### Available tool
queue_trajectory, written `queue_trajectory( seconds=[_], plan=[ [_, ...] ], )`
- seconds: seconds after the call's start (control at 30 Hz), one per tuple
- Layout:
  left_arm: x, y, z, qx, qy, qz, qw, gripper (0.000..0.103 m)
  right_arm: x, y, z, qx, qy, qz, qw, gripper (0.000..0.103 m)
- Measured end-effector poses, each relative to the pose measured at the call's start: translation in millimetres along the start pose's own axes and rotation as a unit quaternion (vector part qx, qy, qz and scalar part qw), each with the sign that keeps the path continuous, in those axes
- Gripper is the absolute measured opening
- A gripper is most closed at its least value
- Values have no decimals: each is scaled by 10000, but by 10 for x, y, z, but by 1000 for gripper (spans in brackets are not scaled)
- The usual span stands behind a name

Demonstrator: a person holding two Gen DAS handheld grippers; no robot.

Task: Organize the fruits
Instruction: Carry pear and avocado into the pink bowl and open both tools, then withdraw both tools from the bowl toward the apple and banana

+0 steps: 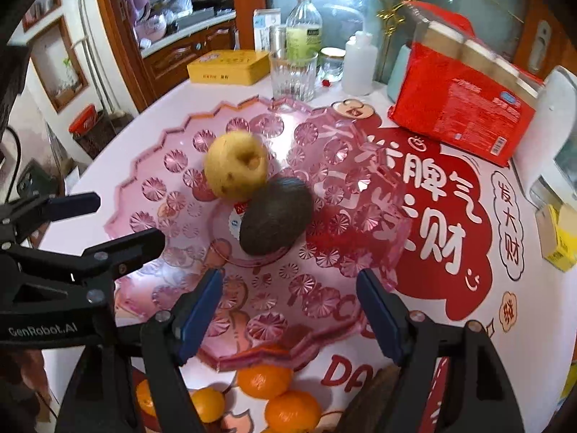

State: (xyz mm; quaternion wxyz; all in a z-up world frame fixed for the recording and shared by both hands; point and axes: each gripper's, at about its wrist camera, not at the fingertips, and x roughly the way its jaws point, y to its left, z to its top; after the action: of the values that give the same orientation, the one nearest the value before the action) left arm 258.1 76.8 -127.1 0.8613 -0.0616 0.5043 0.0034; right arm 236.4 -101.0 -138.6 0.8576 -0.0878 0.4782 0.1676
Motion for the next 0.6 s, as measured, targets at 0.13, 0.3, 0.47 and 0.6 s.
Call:
queue_trajectory(
  seconds=[0.13,0.3,0.47,0.6],
  plan=[
    [-214,58,-75,-120,-229,-94,9996,92,-225,11,-51,121,-354,-49,9993,77],
    [-487,103,-143,-88,-513,-41,9986,92,-499,59,-85,174,-638,-91,9978,77],
    [-715,133,-184,-135,-574,-81,9982,92,-785,114,-135,260,-912,13,9955,77],
    [-889,148,-246,-91,-591,-86,9982,92,-998,166,-198,243,-1075,63,9939,77]
  ],
)
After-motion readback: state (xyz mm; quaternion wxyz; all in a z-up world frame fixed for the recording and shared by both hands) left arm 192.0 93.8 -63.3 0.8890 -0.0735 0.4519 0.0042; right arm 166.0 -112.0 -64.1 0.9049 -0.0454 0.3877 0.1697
